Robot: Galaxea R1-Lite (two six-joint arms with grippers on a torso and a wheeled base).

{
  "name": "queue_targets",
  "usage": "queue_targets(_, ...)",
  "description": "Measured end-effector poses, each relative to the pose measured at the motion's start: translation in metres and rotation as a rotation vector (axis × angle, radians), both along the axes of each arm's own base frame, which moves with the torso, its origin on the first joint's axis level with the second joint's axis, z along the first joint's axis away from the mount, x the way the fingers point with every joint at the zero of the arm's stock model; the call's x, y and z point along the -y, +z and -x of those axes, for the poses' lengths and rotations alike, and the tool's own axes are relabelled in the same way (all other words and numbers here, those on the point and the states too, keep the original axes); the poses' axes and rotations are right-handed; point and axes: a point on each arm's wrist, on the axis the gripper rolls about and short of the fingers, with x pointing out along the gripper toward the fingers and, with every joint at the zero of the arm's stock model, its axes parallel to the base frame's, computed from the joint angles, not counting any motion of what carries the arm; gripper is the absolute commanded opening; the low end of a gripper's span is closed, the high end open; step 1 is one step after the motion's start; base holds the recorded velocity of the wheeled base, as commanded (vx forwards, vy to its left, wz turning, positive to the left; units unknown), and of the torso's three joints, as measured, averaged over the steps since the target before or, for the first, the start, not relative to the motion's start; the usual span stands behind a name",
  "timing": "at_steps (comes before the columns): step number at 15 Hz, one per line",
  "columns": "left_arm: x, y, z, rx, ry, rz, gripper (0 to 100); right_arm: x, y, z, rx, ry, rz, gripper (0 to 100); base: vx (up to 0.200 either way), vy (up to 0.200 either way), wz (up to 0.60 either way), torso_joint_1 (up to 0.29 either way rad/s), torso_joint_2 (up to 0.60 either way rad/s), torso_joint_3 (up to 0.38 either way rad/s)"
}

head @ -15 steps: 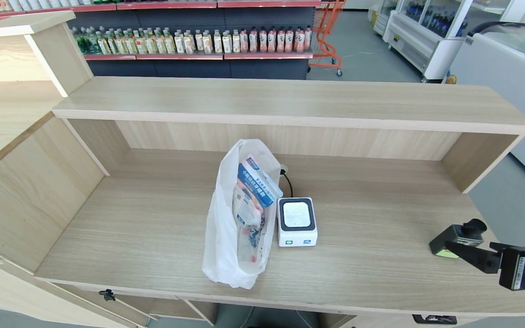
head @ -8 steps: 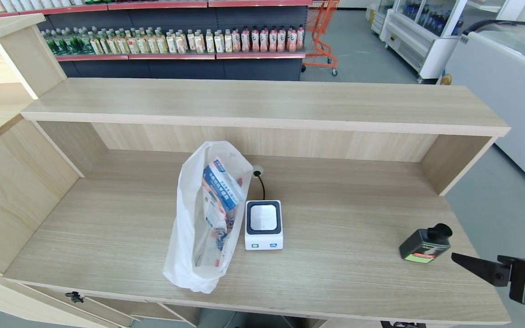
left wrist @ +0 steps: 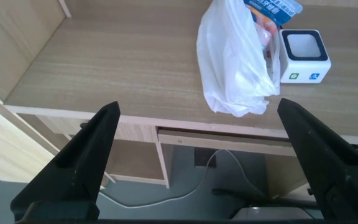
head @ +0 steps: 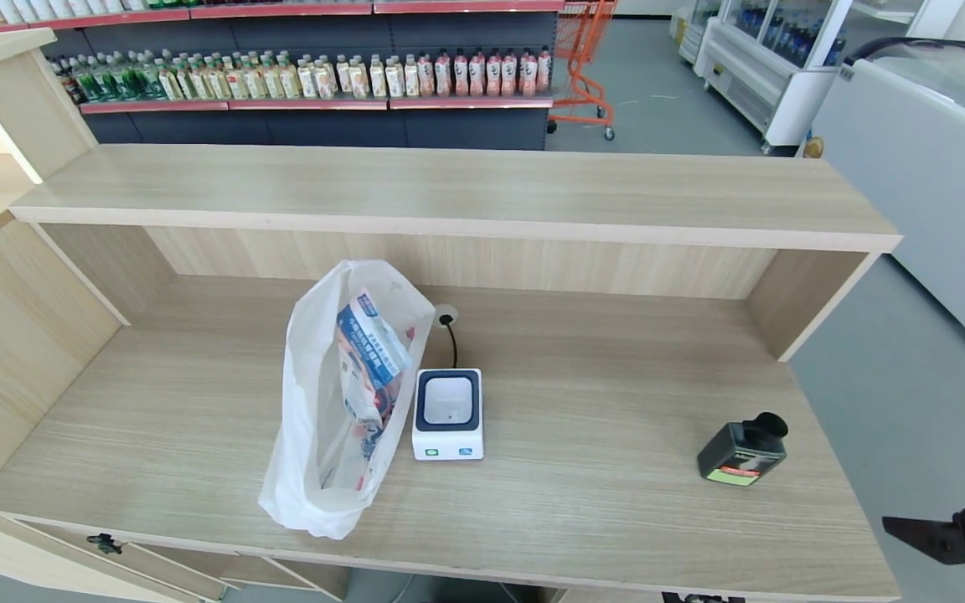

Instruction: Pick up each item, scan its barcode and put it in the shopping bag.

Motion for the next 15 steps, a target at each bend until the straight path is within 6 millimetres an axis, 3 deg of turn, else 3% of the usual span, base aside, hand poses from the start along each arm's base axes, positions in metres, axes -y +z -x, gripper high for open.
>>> queue_targets(4, 0.0, 0.0, 0.0, 0.0, 0.0, 0.0, 100, 0.008, -0.013, -0.031, -0.133, 0.021, 0.121, 100, 0.0, 0.0, 0.0, 0.0, 0.0, 0.0)
queue_targets(8, 0.0, 0.0, 0.0, 0.0, 0.0, 0.0, 100, -0.005, -0.025, -0.076, -0.067, 0.212, 0.176, 100, 0.0, 0.0, 0.0, 0.0, 0.0, 0.0)
queue_targets(11, 0.0, 0.0, 0.0, 0.0, 0.0, 0.0, 100, -0.018, -0.038, -0.094, -0.068, 0.367, 0.147, 100, 0.0, 0.0, 0.0, 0.0, 0.0, 0.0)
queue_targets(15, 0.0, 0.0, 0.0, 0.0, 0.0, 0.0, 100, -0.021, -0.05, -0.11, -0.073, 0.418, 0.164, 100, 0.0, 0.0, 0.0, 0.0, 0.0, 0.0)
